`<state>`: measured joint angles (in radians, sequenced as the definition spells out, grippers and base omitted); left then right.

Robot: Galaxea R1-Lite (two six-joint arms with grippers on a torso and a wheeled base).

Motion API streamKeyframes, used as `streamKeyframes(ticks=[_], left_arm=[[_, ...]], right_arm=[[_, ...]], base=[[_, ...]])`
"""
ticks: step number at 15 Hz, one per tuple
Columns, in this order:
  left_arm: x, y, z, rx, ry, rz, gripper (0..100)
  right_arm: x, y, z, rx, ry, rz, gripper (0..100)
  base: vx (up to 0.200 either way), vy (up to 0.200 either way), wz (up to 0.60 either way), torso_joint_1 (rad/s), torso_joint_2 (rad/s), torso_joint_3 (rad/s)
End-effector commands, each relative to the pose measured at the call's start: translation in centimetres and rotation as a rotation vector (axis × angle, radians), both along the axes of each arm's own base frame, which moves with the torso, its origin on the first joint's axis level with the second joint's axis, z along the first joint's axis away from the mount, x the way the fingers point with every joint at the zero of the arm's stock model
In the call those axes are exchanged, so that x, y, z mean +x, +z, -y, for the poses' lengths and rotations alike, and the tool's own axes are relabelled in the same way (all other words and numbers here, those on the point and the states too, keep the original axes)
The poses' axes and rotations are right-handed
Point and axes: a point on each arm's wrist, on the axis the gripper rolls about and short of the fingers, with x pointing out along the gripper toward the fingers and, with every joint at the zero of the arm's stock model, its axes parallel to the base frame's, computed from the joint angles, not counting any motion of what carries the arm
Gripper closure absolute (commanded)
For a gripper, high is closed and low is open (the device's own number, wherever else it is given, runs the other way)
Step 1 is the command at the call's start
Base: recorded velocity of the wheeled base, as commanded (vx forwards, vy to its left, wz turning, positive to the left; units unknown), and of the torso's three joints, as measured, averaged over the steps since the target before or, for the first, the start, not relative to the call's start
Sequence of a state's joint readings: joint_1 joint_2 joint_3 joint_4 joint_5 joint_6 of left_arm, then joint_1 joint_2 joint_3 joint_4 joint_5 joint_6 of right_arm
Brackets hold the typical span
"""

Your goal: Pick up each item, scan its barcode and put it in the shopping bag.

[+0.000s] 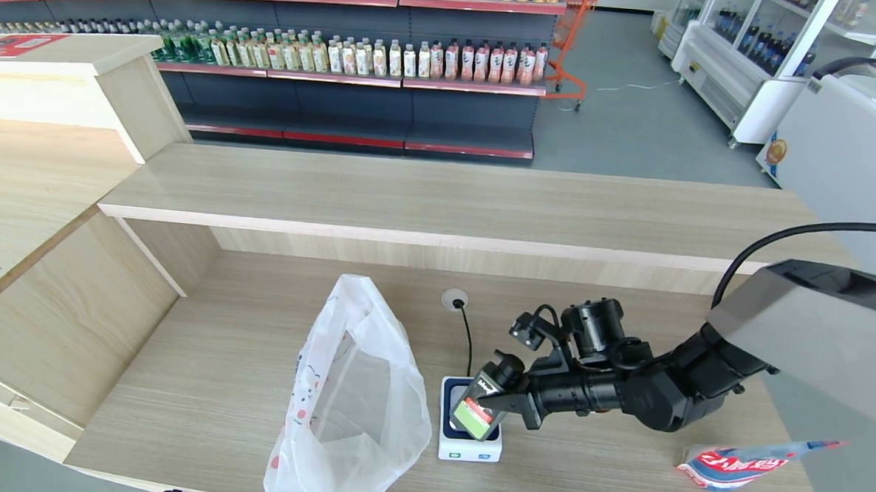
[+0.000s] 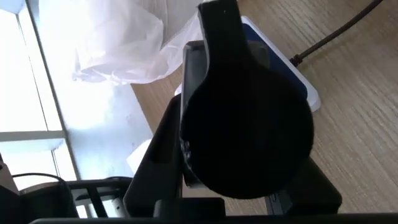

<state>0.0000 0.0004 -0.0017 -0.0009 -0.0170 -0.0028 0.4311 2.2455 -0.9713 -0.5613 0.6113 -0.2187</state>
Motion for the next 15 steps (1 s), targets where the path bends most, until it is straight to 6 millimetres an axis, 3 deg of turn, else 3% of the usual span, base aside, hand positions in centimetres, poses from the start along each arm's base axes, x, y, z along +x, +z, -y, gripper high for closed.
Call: streamKeyframes(ticks=[1, 4, 5, 7, 9, 11, 15], left_arm=[[0.0, 0.0, 0.0, -0.002, 0.000, -0.001, 0], [0.0, 0.0, 0.0, 0.000, 0.000, -0.001, 0], [0.0, 0.0, 0.0, 0.000, 0.000, 0.001, 0], [0.0, 0.0, 0.0, 0.000, 0.000, 0.001, 0], [0.0, 0.0, 0.0, 0.000, 0.000, 0.001, 0], [0.0, 0.0, 0.0, 0.000, 0.000, 0.001, 0], [0.0, 0.0, 0.0, -0.002, 0.000, 0.001, 0]], right_arm=[[-0.1, 0.0, -0.1, -0.001, -0.001, -0.004, 100], [-1.4, 5.5, 0.6, 0.106, -0.071, -0.007, 100], [-2.7, 8.4, 1.5, 0.180, -0.127, -0.040, 100], [-4.0, 11.6, 3.6, 0.246, -0.193, -0.020, 100], [-4.2, 12.5, 5.7, 0.235, -0.226, 0.049, 100], [-4.6, 11.9, 7.5, 0.181, -0.235, 0.102, 100], [-6.8, 11.3, 8.4, 0.168, -0.233, 0.071, 100]], base=[[0.000, 0.000, 0.00, 0.000, 0.00, 0.000], [0.000, 0.000, 0.00, 0.000, 0.00, 0.000], [0.000, 0.000, 0.00, 0.000, 0.00, 0.000], [0.000, 0.000, 0.00, 0.000, 0.00, 0.000], [0.000, 0.000, 0.00, 0.000, 0.00, 0.000], [0.000, 0.000, 0.00, 0.000, 0.00, 0.000], [0.000, 0.000, 0.00, 0.000, 0.00, 0.000]])
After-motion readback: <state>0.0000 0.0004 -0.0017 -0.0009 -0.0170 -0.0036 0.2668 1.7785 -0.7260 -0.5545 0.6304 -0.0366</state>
